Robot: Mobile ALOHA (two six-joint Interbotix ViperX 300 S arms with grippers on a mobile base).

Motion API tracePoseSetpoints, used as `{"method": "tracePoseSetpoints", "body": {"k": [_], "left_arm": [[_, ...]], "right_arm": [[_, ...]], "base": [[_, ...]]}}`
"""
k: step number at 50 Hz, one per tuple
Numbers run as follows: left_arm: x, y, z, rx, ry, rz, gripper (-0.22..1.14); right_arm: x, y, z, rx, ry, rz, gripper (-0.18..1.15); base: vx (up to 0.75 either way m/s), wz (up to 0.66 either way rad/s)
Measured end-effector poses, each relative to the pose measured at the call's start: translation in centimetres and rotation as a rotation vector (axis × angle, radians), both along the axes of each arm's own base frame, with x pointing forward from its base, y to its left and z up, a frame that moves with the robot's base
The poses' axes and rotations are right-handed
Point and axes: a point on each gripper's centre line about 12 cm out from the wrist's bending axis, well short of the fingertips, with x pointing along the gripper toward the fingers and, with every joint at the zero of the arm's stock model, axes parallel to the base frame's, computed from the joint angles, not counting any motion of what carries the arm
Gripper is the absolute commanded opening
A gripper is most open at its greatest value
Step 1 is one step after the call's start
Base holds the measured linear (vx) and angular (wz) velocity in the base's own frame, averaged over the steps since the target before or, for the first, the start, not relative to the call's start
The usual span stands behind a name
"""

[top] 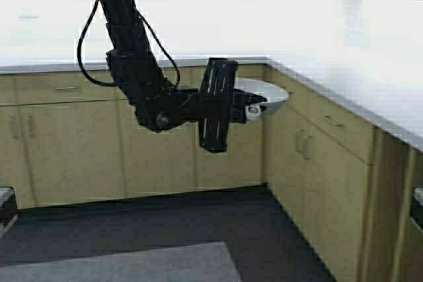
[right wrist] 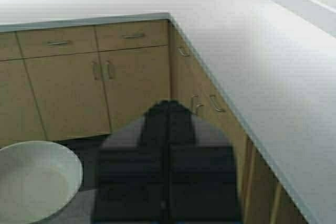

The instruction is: Wash the pan

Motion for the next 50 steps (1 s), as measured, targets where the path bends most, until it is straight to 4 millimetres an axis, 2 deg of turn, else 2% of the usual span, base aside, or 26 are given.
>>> {"method": "tracePoseSetpoints", "body": {"k": [16,25,40,50], "left_arm": [[0.3,3.6,-0.7,0.001,0.015,0.072,0.01],[-0.4,3.6,-0.9,0.006,0.021,0.059,0.01],[-0.5,3.3,-0.2,-0.005,0.003,0.044,0.01],[0.3,3.9,0.1,-0.012,-0.004,0.071,0.01]], "right_arm": [[0.1,0.1,-0.1,-0.010,0.008,0.004,0.06],[0.2,0.1,-0.3,-0.015,0.020,0.005,0.06],[0.8,0.1,-1.0,-0.022,0.058,0.005,0.06],[0.8,0.1,-0.8,-0.023,0.049,0.007,0.06]], "base": [[0.03,0.60],[0.04,0.63],[0.03,0.73],[0.02,0.86]]}}
